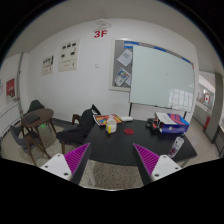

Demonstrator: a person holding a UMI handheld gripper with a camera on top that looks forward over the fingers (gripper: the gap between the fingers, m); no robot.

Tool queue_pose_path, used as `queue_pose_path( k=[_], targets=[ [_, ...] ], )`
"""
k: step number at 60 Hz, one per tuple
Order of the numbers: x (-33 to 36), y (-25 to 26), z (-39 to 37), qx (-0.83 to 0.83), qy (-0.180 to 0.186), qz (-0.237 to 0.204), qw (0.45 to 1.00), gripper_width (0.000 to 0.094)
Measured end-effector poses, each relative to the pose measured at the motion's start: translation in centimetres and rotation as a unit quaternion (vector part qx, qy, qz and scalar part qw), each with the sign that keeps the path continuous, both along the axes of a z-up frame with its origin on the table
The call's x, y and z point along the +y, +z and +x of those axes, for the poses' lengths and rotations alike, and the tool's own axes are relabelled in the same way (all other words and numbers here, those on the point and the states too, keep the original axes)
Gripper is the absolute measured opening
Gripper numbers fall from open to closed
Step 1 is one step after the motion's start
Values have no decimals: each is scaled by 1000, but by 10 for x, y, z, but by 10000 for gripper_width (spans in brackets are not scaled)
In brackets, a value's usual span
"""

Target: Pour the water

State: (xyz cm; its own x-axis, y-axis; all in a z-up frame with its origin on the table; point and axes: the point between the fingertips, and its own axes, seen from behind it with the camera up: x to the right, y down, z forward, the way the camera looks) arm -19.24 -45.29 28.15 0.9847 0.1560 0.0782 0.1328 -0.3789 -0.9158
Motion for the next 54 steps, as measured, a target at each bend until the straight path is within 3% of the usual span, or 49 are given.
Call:
queue_pose_path(
  k=[13,31,42,54],
  targets=[
    [-3,-54,63,4,-44,-46,998,844],
    [23,-188,251,-13,-130,-112,985,846],
    [94,-214,359,-24,-155,-82,984,846],
    [188,-215,425,-12,-144,-35,989,836]
  ],
)
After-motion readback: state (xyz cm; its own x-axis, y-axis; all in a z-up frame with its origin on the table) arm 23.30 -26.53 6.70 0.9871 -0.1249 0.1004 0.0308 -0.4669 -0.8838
